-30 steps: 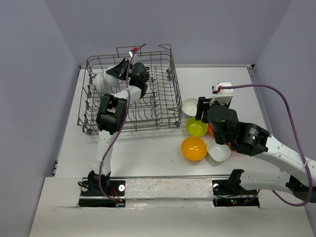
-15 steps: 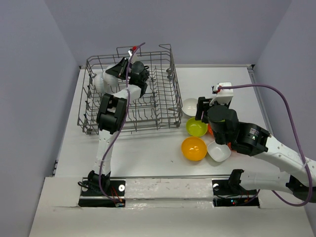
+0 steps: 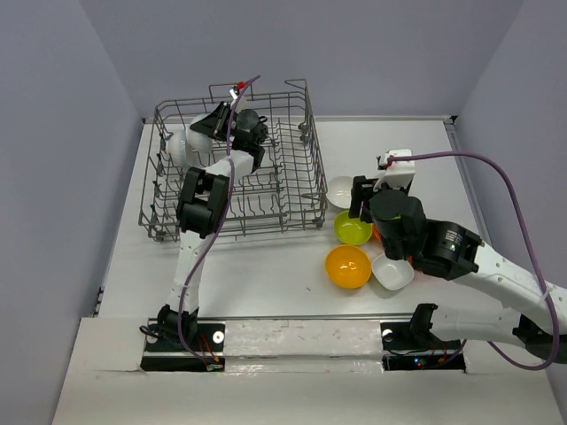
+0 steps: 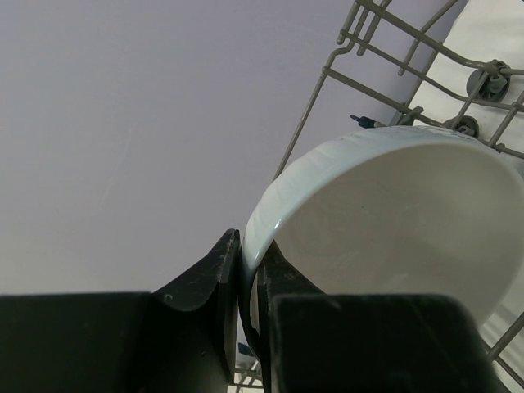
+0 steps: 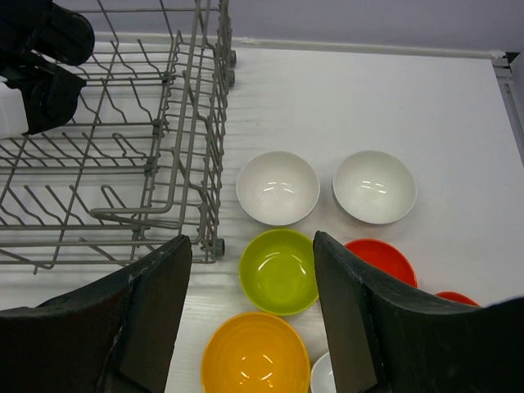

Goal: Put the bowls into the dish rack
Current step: Insert the bowl into the dish rack.

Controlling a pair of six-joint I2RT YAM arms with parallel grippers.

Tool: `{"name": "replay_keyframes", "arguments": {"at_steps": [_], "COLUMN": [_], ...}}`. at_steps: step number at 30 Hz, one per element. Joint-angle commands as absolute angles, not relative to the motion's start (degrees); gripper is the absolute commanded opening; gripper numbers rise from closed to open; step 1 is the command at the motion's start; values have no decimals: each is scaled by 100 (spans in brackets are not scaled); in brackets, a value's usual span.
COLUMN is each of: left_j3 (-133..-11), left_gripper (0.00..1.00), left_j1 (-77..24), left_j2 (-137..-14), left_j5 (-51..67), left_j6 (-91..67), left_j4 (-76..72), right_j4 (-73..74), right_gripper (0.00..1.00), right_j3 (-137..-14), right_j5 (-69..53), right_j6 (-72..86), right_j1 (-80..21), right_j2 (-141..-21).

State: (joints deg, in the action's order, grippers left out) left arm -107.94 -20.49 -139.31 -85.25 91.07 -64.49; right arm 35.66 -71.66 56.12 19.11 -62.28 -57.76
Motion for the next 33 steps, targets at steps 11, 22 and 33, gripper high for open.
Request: {"name": "replay_keyframes", "arguments": {"at_steps": [11,22,33], "left_j3": [-11258,-11496,-11443], "left_gripper": [0,0,0], "left_j1": [-1916,-1854,-1951], "left_j2": [-13913,-13939,-14150], "left_j5": [-8692,-8728,-8684], "left_j6": [9290,9422,9413], "left_j4": [-6899,-6900,-6882], "right_j4": [3480,3489,3489], "right_gripper": [66,66,67], "right_j3": [-7049,-6996,-6943], "right_j5": [5546,5537,5528], "right_j6": [1995,2004,2013], "right_j1": [-6223,-6223,-6223], "right_j2": [-5695,-5695,-5669]}}
